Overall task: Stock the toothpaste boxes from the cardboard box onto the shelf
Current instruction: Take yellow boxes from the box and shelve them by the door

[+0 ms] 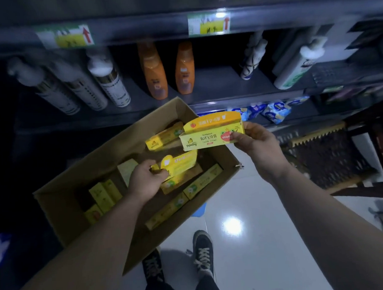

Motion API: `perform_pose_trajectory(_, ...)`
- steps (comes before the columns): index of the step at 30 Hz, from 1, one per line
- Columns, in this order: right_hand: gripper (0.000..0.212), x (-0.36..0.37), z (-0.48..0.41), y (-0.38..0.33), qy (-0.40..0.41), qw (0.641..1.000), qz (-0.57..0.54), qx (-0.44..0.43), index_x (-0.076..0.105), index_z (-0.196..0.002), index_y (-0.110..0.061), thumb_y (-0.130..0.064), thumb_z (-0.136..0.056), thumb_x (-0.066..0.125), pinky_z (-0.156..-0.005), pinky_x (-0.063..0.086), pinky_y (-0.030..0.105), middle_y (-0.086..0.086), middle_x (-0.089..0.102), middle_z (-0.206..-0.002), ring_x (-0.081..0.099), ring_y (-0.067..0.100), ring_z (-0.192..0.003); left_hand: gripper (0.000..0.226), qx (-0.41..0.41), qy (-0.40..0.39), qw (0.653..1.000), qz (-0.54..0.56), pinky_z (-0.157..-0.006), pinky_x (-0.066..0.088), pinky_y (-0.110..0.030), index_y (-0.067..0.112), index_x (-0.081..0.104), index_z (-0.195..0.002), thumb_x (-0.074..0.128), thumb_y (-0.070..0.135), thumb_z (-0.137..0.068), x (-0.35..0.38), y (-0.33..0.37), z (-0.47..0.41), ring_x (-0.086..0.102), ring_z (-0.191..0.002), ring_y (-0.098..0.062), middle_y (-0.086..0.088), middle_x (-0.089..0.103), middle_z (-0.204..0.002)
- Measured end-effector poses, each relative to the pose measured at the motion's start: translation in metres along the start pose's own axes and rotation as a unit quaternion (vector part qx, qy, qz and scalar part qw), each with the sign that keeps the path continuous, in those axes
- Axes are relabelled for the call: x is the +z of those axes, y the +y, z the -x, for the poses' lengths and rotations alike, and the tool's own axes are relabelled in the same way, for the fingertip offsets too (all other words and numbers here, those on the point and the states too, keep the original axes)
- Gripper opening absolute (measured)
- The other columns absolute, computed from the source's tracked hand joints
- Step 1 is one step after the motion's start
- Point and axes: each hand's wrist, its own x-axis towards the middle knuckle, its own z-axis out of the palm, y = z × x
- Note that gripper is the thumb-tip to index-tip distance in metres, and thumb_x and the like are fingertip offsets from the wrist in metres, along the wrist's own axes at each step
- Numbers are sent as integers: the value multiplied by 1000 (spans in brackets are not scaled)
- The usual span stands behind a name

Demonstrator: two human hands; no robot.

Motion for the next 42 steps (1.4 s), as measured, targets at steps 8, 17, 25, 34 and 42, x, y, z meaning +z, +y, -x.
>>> perform_pose_trajectory(8,34,34,27,-83,-34,999,10,-31,64,-108,-8,-27,-81,74,-93,51,44,15,70,-108,65,33,-102,22,13,72,975,208,-70,59,-35,7,59,-105,66,16,-87,-116,51,41,68,-85,-20,-4,63,-92)
perform_pose_trajectory(17,19,114,79,-198,-74,992,-20,-105,63,-100,-3,-20,-92,63,-75,55,36,12,73,-89,68,22,-78,6,51,122,945,299,-74,53,-26,7,63,-86,65,2,-85,-252,95,93,62,-78,-14,-7,64,-85)
perform_pose_trajectory(25,22,175,119,-269,-191,970,-24,-151,62,-96,-4,-25,-93,61,-65,50,29,10,74,-82,71,19,-76,20,101,202,949,218,-77,53,-37,22,58,-98,57,41,-92,-344,94,165,64,-92,-24,-4,66,-102)
perform_pose_trajectory(34,26,231,168,-318,-332,921,19,-202,58,-107,-7,-25,-90,65,-82,56,29,2,72,-94,68,14,-85,21,92,300,839,443,-69,61,-43,15,43,-115,51,24,-98,-368,76,278,71,-78,-37,-8,58,-111)
perform_pose_trajectory(42,34,294,254,-329,-472,852,51,-220,55,-116,1,-19,-91,64,-74,54,24,14,70,-108,68,20,-96,39,82,402,723,555,-85,57,-43,-1,57,-108,55,36,-94,-362,29,391,63,-104,-33,-20,62,-110)
